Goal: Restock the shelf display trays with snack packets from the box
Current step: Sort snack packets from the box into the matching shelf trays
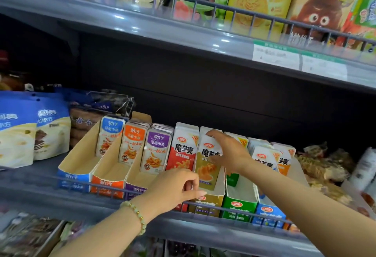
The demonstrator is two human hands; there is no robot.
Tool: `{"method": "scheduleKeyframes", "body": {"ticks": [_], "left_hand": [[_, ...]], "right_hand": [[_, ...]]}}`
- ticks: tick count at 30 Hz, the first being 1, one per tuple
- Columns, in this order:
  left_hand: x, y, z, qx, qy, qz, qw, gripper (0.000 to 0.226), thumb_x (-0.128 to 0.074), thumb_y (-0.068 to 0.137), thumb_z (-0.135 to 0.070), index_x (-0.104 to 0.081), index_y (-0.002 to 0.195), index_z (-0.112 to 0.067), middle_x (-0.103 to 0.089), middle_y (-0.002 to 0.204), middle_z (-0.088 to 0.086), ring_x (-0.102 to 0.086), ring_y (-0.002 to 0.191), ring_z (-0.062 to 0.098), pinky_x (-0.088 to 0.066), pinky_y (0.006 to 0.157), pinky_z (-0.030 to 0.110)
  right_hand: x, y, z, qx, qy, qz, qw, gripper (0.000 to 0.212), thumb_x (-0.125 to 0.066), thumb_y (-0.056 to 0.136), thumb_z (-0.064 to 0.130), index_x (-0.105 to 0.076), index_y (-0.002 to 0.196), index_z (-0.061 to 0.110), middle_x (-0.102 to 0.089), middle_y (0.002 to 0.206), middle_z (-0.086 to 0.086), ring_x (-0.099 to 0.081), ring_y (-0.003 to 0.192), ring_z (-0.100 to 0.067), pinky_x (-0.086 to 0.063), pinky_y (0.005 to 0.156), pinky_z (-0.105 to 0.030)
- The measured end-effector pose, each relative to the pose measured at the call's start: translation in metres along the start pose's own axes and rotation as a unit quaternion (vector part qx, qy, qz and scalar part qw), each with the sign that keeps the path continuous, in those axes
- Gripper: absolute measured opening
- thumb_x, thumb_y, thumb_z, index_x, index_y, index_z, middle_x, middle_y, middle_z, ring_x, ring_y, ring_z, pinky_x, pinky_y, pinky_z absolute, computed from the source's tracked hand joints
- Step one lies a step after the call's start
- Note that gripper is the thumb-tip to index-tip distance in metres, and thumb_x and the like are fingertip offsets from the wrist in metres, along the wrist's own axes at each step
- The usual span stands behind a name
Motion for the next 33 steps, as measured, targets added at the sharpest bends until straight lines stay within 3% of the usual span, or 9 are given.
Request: {"method": "scheduleKeyframes", "body": {"ticks": [7, 13, 19, 22, 25, 29, 31, 33], "left_hand": [[0.000, 0.002, 0.001, -0.005, -0.006, -0.002, 1.000, 0.029, -0.059, 0.084, -0.055, -0.055, 0.075, -0.028, -0.055, 0.074, -0.013, -0.048, 0.064, 0.001, -0.038, 0.059, 0.014], [-0.004, 0.002, 0.004, 0.005, -0.005, 0.007, 1.000, 0.028, -0.058, 0.084, -0.056, -0.055, 0.076, -0.030, -0.055, 0.075, -0.013, -0.049, 0.065, 0.002, -0.038, 0.059, 0.014], [-0.002, -0.002, 0.001, 0.017, 0.010, -0.011, 1.000, 0.026, -0.055, 0.086, -0.055, -0.053, 0.079, -0.030, -0.056, 0.081, -0.011, -0.052, 0.074, 0.005, -0.043, 0.062, 0.020], [-0.001, -0.010, -0.004, 0.032, 0.045, -0.032, 0.998, 0.026, -0.049, 0.088, -0.058, -0.056, 0.092, -0.033, -0.053, 0.090, -0.014, -0.051, 0.082, 0.005, -0.046, 0.068, 0.022], [0.003, -0.022, -0.011, 0.039, 0.056, -0.048, 0.997, 0.040, -0.045, 0.090, -0.059, -0.053, 0.120, -0.034, -0.050, 0.115, -0.015, -0.051, 0.103, 0.005, -0.048, 0.084, 0.028], [0.008, -0.057, -0.033, 0.019, 0.047, -0.073, 0.996, 0.050, -0.041, 0.090, -0.060, -0.044, 0.134, -0.035, -0.043, 0.129, -0.018, -0.041, 0.119, 0.001, -0.041, 0.096, 0.025], [0.000, -0.081, -0.040, 0.024, 0.045, -0.052, 0.997, 0.053, -0.037, 0.089, -0.062, -0.041, 0.136, -0.036, -0.039, 0.133, -0.021, -0.037, 0.124, 0.000, -0.036, 0.100, 0.023], [-0.015, -0.106, -0.043, 0.035, 0.049, -0.022, 0.998, 0.057, -0.032, 0.087, -0.065, -0.040, 0.135, -0.037, -0.039, 0.133, -0.022, -0.036, 0.124, -0.001, -0.036, 0.100, 0.022]], "right_hand": [[0.002, 0.016, -0.002, 0.040, -0.060, -0.065, 0.995, 0.068, -0.071, 0.085, 0.019, -0.038, 0.144, 0.026, -0.042, 0.140, -0.001, -0.037, 0.129, -0.021, -0.030, 0.106, -0.030], [-0.013, 0.027, -0.009, 0.039, -0.026, -0.019, 0.999, 0.082, -0.068, 0.087, 0.017, -0.019, 0.152, 0.029, -0.024, 0.158, 0.005, -0.022, 0.145, -0.016, -0.018, 0.117, -0.028], [-0.008, 0.025, -0.013, 0.058, -0.012, -0.030, 0.998, 0.083, -0.070, 0.086, 0.016, -0.021, 0.151, 0.028, -0.028, 0.156, 0.004, -0.027, 0.143, -0.017, -0.024, 0.114, -0.028], [0.006, 0.012, -0.013, 0.059, 0.017, -0.052, 0.997, 0.078, -0.068, 0.087, 0.016, -0.025, 0.151, 0.026, -0.028, 0.156, 0.003, -0.028, 0.143, -0.018, -0.025, 0.114, -0.028], [0.022, -0.017, -0.008, 0.057, 0.071, -0.060, 0.994, 0.070, -0.064, 0.091, 0.022, -0.027, 0.150, 0.027, -0.029, 0.156, 0.005, -0.029, 0.142, -0.014, -0.026, 0.111, -0.025], [0.028, -0.084, 0.003, 0.052, 0.153, -0.020, 0.987, 0.059, -0.058, 0.090, 0.037, -0.033, 0.144, 0.036, -0.037, 0.141, 0.020, -0.040, 0.125, 0.001, -0.029, 0.096, -0.001], [0.016, -0.125, 0.006, 0.047, 0.211, 0.018, 0.976, 0.053, -0.054, 0.084, 0.047, -0.038, 0.134, 0.046, -0.041, 0.135, 0.027, -0.043, 0.121, 0.008, -0.033, 0.098, -0.006], [-0.010, -0.169, 0.004, 0.032, 0.255, 0.069, 0.964, 0.048, -0.055, 0.083, 0.047, -0.047, 0.131, 0.043, -0.047, 0.135, 0.027, -0.043, 0.123, 0.011, -0.035, 0.103, -0.012]]}}
Point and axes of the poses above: each hand's wrist, its own y-axis towards the middle knuckle, its own x-axis out of the back of the hand, z = x × y, the point moved 8 cm from there along y, towards the middle knuckle
